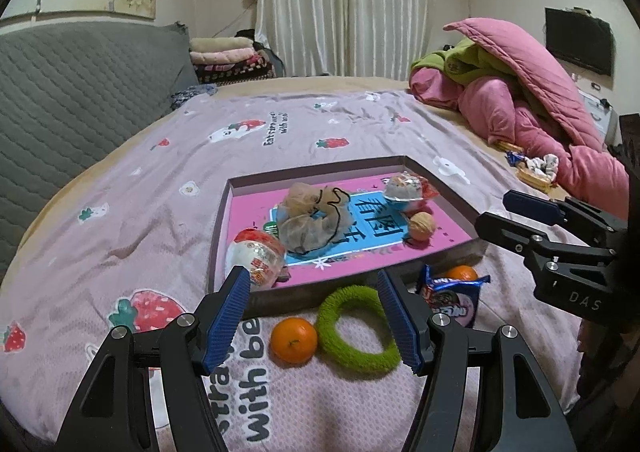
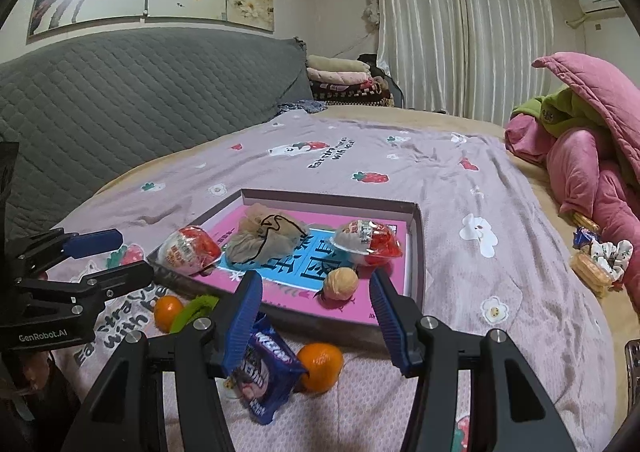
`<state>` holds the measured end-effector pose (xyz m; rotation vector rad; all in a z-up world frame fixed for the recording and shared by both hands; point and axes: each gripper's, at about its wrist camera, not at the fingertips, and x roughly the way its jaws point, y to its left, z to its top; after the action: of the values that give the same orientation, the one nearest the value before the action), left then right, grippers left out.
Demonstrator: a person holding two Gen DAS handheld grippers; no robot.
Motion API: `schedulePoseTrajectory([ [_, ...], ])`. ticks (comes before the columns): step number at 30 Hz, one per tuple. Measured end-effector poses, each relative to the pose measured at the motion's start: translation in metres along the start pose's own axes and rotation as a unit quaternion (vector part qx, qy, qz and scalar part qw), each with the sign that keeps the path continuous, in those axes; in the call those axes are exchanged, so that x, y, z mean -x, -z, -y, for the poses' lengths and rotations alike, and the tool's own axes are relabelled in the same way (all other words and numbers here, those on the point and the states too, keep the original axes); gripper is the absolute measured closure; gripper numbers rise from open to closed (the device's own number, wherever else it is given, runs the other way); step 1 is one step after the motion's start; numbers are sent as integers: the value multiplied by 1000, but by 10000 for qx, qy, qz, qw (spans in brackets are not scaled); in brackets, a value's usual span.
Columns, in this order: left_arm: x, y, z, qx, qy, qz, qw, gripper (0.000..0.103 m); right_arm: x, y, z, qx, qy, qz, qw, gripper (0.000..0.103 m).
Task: Organize objects
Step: 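Withdraw both open tools from the tray toward the green ring and snack packet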
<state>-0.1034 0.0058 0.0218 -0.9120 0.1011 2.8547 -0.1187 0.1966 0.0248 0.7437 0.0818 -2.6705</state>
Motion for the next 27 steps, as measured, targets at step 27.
schedulePoseTrajectory([
  [27,0,38,35,-361,382,-284,9982,35,14,37,-2,106,90,-451,9989,48],
])
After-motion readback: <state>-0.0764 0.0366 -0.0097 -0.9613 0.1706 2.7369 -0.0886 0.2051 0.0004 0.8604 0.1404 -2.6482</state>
